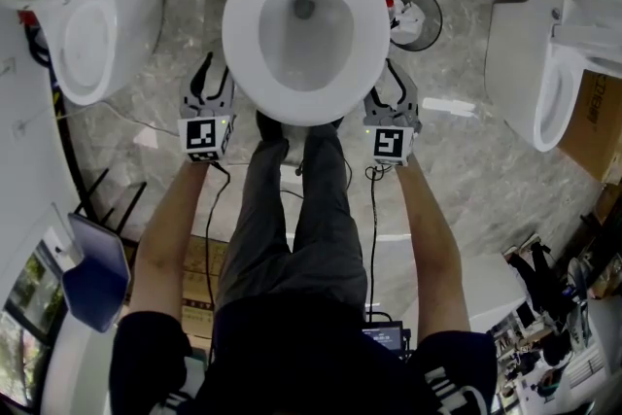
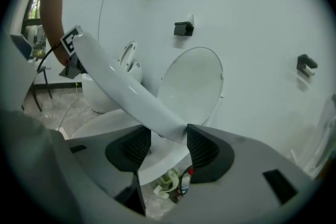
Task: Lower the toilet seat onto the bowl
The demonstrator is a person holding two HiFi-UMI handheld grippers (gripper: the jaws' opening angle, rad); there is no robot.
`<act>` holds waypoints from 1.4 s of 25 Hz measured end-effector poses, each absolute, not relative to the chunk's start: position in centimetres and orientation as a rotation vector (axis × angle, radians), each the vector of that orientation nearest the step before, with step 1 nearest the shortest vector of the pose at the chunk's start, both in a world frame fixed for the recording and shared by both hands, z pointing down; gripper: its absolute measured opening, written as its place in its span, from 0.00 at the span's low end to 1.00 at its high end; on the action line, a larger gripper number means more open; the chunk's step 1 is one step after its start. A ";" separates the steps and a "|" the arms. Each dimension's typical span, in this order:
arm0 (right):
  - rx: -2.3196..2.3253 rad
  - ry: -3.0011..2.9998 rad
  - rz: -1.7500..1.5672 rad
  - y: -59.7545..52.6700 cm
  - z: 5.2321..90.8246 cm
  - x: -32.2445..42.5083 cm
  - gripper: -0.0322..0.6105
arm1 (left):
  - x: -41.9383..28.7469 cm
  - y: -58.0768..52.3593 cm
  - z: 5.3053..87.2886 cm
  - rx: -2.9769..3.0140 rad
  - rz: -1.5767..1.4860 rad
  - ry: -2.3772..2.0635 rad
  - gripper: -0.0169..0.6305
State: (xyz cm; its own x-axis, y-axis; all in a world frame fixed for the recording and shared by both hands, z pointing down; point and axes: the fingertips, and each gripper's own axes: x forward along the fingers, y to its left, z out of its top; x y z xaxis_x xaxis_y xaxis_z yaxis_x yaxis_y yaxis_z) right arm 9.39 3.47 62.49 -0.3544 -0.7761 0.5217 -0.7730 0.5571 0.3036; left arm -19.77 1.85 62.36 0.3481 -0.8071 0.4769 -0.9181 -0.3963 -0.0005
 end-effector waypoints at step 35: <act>1.113 -2.051 -0.268 4.4 64.2 8.3 0.39 | -15.9 3.6 62.6 2.853 1.080 -1.425 0.33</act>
State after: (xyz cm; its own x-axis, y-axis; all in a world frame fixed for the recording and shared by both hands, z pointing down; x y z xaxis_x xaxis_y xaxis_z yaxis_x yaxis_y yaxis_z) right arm 8.27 4.42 64.22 -0.3197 -0.7855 0.5298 -0.6231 0.5956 0.5070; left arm -15.88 3.61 62.64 0.4431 -0.7797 0.4423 -0.6366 -0.6211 -0.4571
